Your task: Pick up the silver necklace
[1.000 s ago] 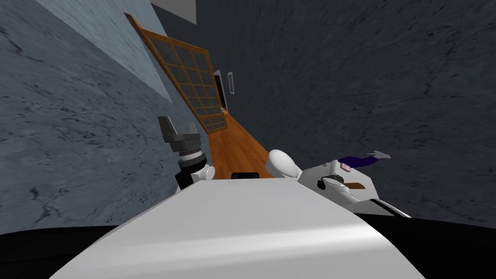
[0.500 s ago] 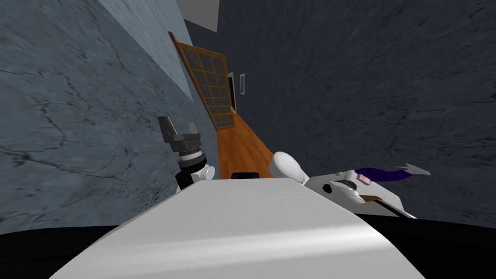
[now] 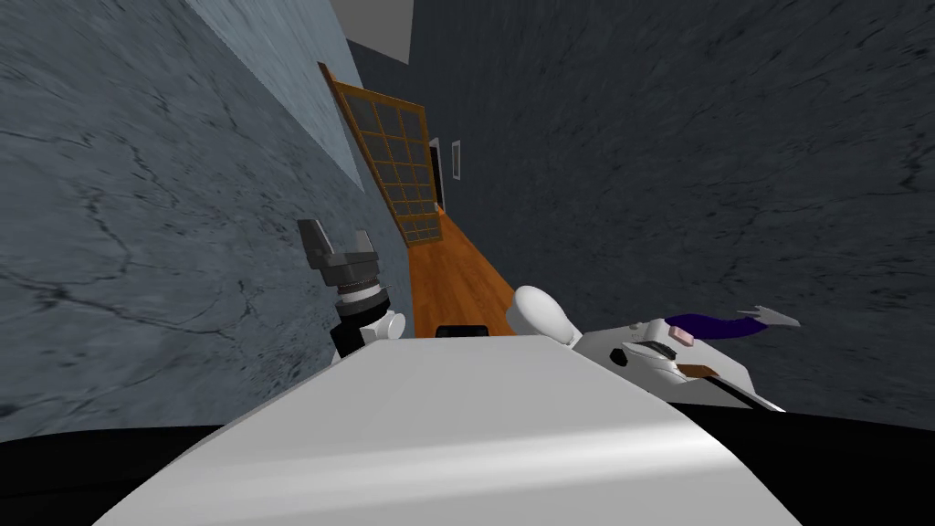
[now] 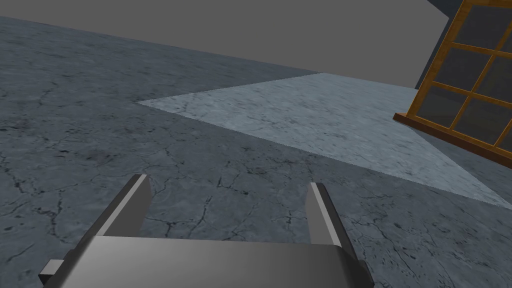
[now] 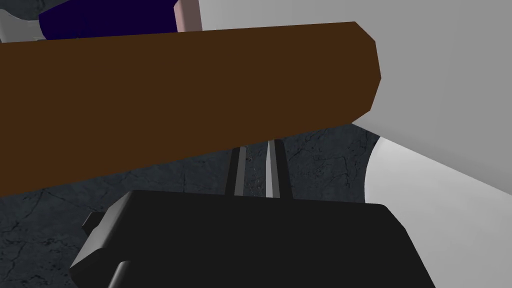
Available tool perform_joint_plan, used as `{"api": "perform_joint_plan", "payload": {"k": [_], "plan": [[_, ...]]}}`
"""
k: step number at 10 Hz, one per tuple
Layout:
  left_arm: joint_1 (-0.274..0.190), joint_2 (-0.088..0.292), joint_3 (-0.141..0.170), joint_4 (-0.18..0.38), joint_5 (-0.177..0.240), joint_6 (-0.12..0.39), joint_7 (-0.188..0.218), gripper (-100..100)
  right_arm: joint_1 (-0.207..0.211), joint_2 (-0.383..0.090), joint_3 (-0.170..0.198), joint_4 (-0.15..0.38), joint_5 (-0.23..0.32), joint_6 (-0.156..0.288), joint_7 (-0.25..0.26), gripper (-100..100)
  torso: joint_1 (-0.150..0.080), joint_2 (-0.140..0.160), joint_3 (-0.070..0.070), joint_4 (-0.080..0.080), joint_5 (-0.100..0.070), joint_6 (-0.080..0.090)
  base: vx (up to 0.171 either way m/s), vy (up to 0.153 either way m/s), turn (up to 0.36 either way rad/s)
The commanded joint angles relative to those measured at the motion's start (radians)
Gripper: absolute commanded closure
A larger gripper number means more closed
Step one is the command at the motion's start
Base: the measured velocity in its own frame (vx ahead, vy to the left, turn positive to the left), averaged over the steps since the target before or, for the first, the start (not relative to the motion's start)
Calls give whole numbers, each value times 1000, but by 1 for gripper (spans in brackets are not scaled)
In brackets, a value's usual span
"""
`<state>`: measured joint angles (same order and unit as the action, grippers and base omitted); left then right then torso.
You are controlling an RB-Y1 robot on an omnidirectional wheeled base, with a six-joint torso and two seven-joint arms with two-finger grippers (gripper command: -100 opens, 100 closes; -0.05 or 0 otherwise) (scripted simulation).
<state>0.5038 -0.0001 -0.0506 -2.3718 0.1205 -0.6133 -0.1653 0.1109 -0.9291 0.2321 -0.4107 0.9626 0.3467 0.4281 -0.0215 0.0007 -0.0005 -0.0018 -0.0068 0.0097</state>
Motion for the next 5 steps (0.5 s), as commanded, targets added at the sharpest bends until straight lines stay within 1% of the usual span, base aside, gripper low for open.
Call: {"api": "perform_joint_plan", "payload": {"k": [1,2,3,4,5], "plan": [[0,0,0,0,0,0,0,0,0,0,0,0,0,0,0,100,0,0,0,0,0,0,0,0,0],[0,0,0,0,0,0,0,0,0,0,0,0,0,0,0,100,0,0,0,0,0,0,0,0,0],[0,0,0,0,0,0,0,0,0,0,0,0,0,0,1,0,0,0,0,0,0,0,0,0,0],[0,0,0,0,0,0,0,0,-9,16,-15,-50,3,-16,51,100,0,1,0,0,0,0,96,-42,-364],[0,0,0,0,0,0,0,0,-9,16,-15,-58,1,-16,55,100,-2,-3,-2,0,-1,3,141,-32,-434]]}}
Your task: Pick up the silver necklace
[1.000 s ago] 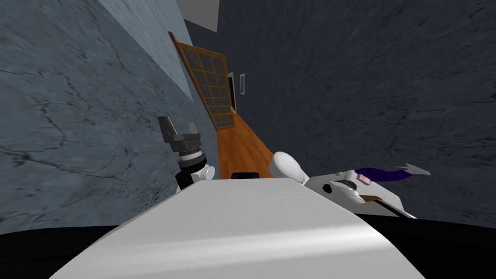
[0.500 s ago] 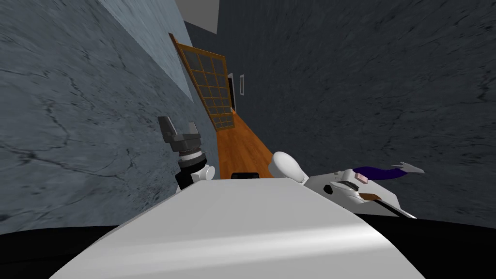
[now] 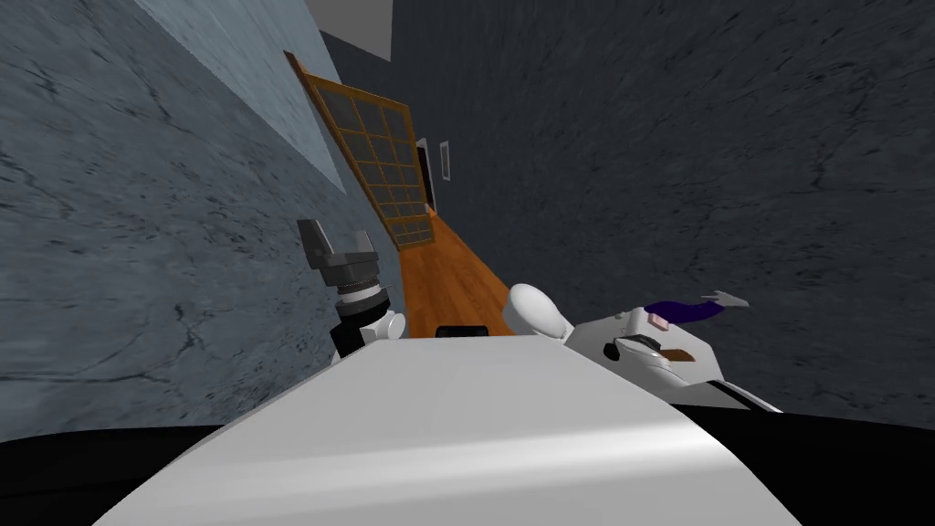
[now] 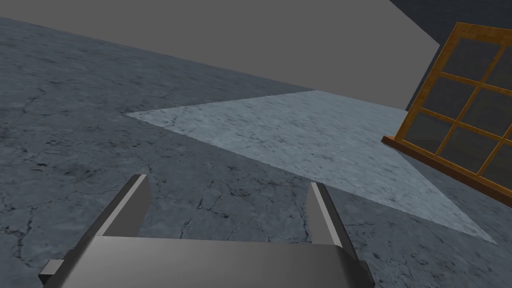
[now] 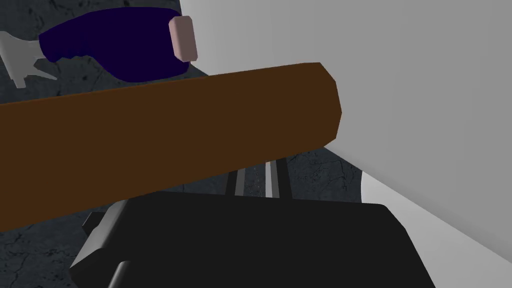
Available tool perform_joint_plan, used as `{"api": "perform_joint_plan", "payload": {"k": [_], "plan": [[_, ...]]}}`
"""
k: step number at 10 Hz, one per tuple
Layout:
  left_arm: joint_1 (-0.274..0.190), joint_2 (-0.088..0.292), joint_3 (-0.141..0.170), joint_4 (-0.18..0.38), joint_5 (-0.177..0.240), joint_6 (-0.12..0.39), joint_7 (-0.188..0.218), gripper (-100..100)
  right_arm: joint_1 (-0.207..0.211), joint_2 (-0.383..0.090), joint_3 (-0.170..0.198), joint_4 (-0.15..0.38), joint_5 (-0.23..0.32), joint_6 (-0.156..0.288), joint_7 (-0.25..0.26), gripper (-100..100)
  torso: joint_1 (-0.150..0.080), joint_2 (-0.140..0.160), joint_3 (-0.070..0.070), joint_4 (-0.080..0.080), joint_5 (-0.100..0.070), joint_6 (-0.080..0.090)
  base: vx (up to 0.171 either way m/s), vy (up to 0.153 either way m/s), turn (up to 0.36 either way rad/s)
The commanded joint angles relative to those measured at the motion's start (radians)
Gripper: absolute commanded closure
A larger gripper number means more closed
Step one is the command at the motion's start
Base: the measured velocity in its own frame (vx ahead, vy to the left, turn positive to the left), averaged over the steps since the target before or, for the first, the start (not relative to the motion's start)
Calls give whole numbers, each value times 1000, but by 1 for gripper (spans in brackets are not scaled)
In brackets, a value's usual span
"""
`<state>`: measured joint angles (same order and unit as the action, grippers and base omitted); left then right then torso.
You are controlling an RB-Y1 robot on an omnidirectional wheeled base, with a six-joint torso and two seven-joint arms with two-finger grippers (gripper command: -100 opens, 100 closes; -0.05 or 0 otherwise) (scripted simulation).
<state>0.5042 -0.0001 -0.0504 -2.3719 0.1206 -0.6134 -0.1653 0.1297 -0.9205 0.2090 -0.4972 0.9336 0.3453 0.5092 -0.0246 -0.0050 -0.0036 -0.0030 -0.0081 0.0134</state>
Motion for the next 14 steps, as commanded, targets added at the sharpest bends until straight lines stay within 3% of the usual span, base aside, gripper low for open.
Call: {"api": "perform_joint_plan", "payload": {"k": [1,2,3,5,8,9,11,12,13,14], "plan": [[0,0,0,0,0,0,0,0,-28,7,8,29,32,-14,-26,100,0,0,0,0,0,0,80,-2,-114],[0,0,0,0,0,0,0,0,-44,23,-3,-23,43,-34,33,100,0,2,1,1,-1,-3,106,-28,-397],[0,0,0,0,0,0,0,0,-49,23,-3,33,57,-34,4,100,-1,-1,0,0,-1,-2,119,-19,-340],[0,0,0,0,0,0,0,0,-44,23,-3,-23,43,-34,37,100,-4,6,3,0,-1,3,36,0,-23],[0,0,0,0,0,0,0,0,-44,23,-3,-23,43,-34,37,100,-5,12,7,2,-2,3,-11,-1,9],[0,0,0,0,0,0,0,0,-59,38,-15,-76,55,-54,100,100,-5,12,7,2,-2,4,89,-27,-352],[0,0,0,0,0,0,0,0,-59,38,-15,-76,55,-54,100,100,-7,6,3,0,-3,7,100,-5,-290],[0,0,0,0,0,0,0,0,-74,54,-26,-124,66,-73,146,100,-6,7,4,1,-3,3,117,11,-376],[0,0,0,0,0,0,0,0,-74,54,-26,-120,66,-73,131,100,-5,5,2,0,-4,5,117,13,-384],[0,0,0,0,0,0,0,0,-74,54,-26,-128,66,-73,160,100,-6,5,2,0,-5,6,46,2,-71]]}}
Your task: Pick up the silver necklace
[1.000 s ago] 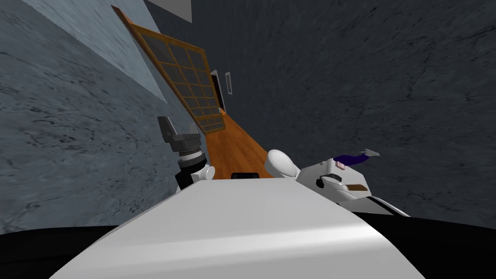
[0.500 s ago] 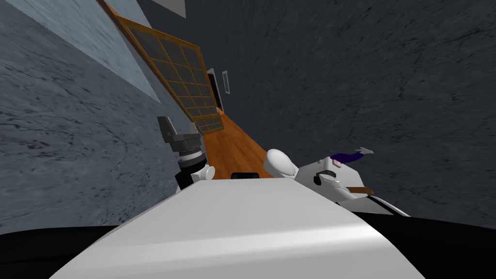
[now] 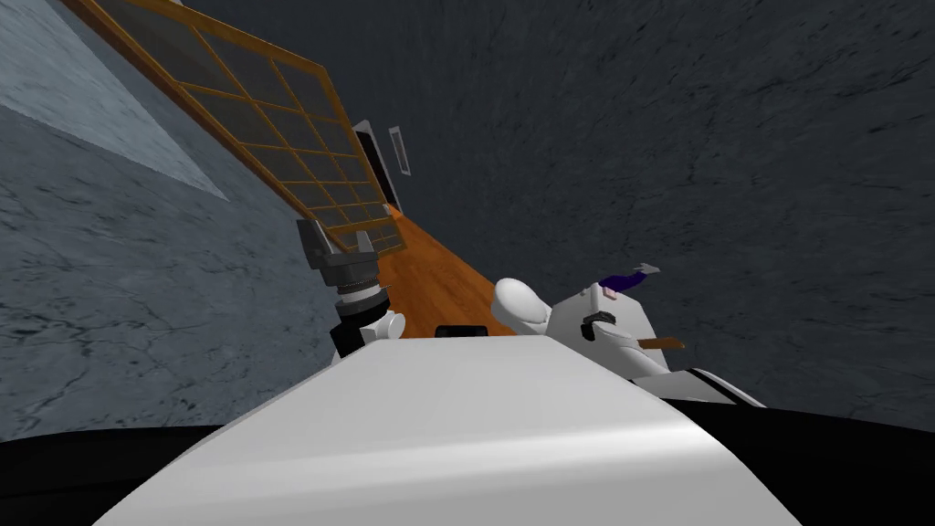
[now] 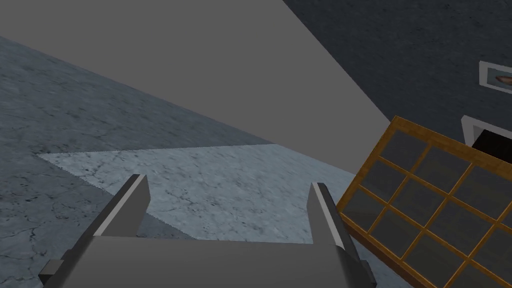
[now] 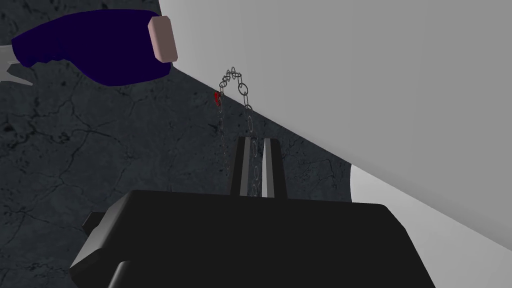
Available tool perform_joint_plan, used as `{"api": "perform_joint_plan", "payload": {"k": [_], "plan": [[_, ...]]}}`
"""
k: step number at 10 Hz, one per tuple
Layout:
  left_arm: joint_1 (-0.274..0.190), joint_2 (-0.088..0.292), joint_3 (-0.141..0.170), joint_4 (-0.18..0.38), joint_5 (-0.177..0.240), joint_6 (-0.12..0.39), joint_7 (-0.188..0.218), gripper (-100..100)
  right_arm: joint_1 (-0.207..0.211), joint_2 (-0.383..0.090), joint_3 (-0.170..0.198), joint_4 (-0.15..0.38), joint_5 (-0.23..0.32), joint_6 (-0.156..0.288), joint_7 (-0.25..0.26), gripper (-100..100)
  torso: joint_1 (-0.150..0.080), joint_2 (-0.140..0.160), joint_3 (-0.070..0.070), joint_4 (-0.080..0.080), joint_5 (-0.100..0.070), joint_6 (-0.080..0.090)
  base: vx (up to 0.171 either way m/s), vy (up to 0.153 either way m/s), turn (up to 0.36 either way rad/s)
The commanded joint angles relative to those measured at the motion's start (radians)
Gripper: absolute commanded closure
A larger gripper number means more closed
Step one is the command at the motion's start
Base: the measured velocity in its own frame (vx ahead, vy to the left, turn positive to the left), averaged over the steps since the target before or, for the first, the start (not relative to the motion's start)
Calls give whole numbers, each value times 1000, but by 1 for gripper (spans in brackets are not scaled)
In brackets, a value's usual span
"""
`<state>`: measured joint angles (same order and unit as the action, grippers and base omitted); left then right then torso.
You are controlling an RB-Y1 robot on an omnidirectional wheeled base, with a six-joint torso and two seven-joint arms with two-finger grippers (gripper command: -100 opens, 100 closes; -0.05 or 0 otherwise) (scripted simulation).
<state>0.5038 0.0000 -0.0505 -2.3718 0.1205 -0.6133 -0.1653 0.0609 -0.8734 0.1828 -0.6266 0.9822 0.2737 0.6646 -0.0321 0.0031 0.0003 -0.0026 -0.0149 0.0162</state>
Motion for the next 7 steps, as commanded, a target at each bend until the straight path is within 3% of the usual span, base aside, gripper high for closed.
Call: {"api": "perform_joint_plan", "payload": {"k": [1,3,4,5,7], "plan": [[0,0,0,0,0,0,0,0,-21,22,-12,-50,29,-22,50,100,0,0,0,0,0,0,110,-12,-376],[0,0,0,0,0,0,0,0,-36,38,-23,-79,40,-41,98,100,-2,-4,-2,-1,-1,2,133,3,-363],[0,0,0,0,0,0,0,0,-36,38,-23,-76,50,-41,78,100,-4,-6,-4,-2,-2,2,136,6,-451],[0,0,0,0,0,0,0,0,-36,38,-23,-92,65,-41,76,100,-5,-5,-4,-3,-2,4,53,25,-131],[0,0,0,0,0,0,0,0,-36,38,-23,-103,40,-41,121,100,-4,0,-1,-1,-4,-3,-11,9,62]]}}
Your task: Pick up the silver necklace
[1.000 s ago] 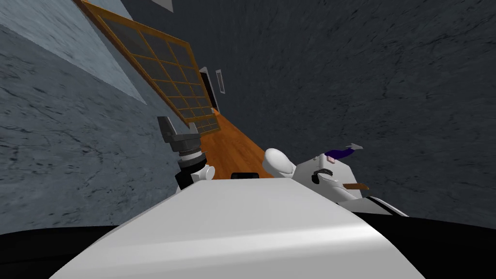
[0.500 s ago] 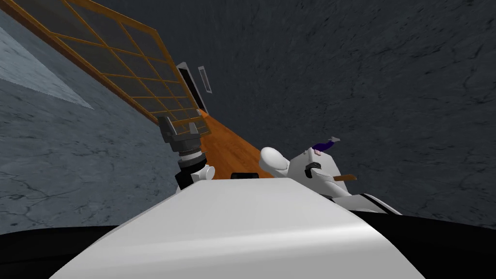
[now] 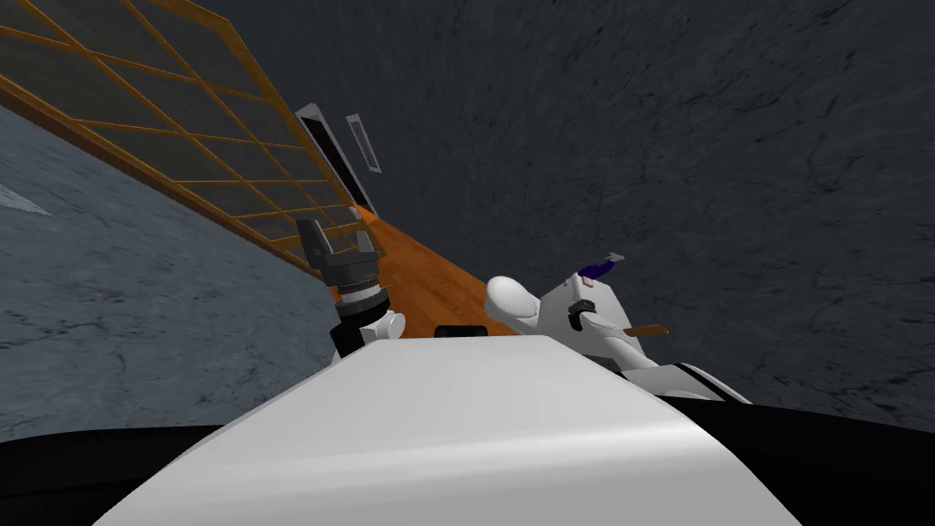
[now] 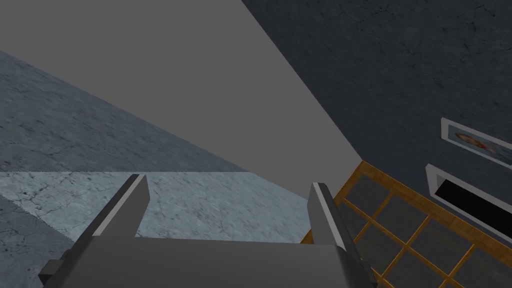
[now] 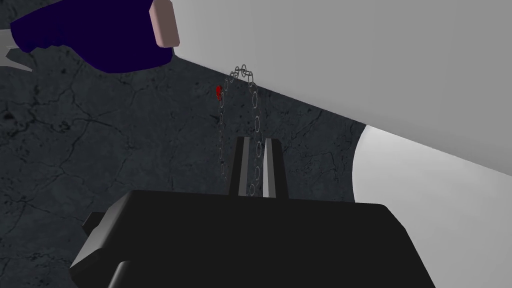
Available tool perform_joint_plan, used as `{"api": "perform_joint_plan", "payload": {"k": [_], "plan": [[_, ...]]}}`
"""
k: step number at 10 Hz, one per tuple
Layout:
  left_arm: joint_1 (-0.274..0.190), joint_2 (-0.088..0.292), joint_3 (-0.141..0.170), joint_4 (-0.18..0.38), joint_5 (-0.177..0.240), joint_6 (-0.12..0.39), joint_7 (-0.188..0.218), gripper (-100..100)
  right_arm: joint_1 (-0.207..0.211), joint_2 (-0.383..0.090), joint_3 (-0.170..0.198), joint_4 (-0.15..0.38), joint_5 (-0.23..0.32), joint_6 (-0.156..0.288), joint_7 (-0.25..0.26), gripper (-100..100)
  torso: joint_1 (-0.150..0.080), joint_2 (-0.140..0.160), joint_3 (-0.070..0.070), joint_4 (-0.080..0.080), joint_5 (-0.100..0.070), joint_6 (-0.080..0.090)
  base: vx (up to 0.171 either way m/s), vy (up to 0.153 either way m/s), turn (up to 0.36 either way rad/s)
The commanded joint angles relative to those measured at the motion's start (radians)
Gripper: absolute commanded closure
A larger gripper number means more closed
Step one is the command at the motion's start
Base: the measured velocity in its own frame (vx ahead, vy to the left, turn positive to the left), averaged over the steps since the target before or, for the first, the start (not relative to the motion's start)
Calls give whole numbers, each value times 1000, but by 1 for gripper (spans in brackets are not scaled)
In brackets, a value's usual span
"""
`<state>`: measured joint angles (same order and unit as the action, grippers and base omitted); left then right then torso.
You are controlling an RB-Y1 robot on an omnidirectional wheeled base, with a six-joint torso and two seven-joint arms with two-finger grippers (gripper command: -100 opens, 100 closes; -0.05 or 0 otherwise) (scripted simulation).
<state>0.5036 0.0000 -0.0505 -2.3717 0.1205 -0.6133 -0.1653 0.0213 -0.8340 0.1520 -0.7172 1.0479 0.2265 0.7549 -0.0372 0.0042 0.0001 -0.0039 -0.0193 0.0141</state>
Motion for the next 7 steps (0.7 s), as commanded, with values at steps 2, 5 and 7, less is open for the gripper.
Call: {"api": "perform_joint_plan", "payload": {"k": [2,5,7], "plan": [[0,0,0,0,0,0,0,0,-12,14,-4,-61,-14,-14,77,100,-1,0,0,0,0,1,27,9,-178],[0,0,0,0,0,0,0,0,-27,30,-16,-117,-3,-34,146,100,1,-6,-4,-2,0,0,107,24,-317],[0,0,0,0,0,0,0,0,-27,30,-16,-117,-3,-34,170,100,1,-9,-6,-3,1,0,77,32,-208]]}}
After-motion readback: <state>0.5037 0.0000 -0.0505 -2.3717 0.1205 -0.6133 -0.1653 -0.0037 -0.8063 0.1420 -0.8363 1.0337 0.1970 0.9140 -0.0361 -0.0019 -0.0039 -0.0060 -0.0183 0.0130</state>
